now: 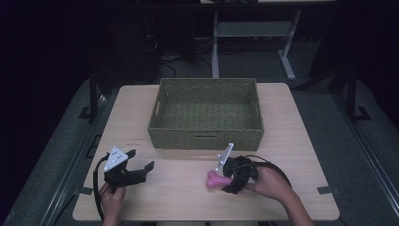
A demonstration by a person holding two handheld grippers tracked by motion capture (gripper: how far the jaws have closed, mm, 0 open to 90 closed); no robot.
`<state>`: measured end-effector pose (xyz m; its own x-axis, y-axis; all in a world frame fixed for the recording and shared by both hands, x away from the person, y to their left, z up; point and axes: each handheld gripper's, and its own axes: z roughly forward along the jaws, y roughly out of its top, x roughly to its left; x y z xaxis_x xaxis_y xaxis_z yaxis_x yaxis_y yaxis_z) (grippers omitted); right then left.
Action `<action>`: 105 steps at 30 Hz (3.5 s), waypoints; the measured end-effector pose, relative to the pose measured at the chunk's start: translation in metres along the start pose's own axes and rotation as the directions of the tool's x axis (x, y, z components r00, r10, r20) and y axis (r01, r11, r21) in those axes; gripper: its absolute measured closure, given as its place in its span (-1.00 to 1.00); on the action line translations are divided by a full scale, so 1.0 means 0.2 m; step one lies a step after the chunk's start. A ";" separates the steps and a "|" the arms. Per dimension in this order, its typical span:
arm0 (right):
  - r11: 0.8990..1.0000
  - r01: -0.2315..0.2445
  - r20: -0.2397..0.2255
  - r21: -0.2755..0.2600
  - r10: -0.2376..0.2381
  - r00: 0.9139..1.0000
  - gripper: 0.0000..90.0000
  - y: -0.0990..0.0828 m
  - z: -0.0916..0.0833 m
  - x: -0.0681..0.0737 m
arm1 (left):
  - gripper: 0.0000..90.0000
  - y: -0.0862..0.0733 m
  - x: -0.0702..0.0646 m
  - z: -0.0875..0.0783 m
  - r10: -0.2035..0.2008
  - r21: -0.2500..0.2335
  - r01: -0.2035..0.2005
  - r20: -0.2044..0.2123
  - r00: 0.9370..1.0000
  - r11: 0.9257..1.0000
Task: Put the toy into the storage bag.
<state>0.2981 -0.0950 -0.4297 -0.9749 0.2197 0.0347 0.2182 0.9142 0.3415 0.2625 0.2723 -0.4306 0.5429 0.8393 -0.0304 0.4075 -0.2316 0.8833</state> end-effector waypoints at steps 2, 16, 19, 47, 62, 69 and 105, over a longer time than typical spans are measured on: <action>1.000 0.005 0.005 0.000 -0.005 1.000 -0.09 0.01 0.01 0.00 | -0.69 0.00 0.00 0.00 -0.001 -0.001 0.001 0.001 1.000 1.000; 0.998 0.050 0.001 0.047 -0.050 0.999 0.21 0.05 0.06 0.00 | -0.69 0.00 0.01 -0.01 -0.008 -0.003 0.008 0.000 1.000 1.000; 0.997 0.049 0.001 0.053 -0.049 0.999 0.27 0.05 0.05 0.00 | -0.69 0.00 0.01 -0.01 -0.008 -0.005 0.008 0.000 1.000 1.000; 0.998 0.060 -0.104 -0.035 -0.064 0.993 0.29 0.12 -0.27 -0.24 | -0.69 0.00 0.01 -0.01 -0.011 -0.008 0.011 -0.006 1.000 1.000; 0.997 0.047 -0.121 -0.058 -0.054 0.991 0.29 0.18 -0.44 -0.36 | -0.69 0.00 0.02 -0.01 -0.018 -0.010 0.018 -0.008 1.000 1.000; 0.997 0.039 -0.118 -0.064 -0.047 0.992 0.29 0.22 -0.50 -0.42 | -0.69 0.00 0.02 0.00 -0.018 -0.009 0.018 -0.007 1.000 1.000; 0.995 -0.064 -0.102 -0.079 0.056 0.993 0.29 0.28 -0.59 -0.81 | -0.69 0.00 0.03 0.00 -0.022 -0.005 0.022 -0.012 1.000 1.000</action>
<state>0.4623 -0.1199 -0.3061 -0.9606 0.2346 0.1491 0.2760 0.8686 0.4116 0.2661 0.2770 -0.4312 0.5253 0.8498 -0.0444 0.4154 -0.2105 0.8850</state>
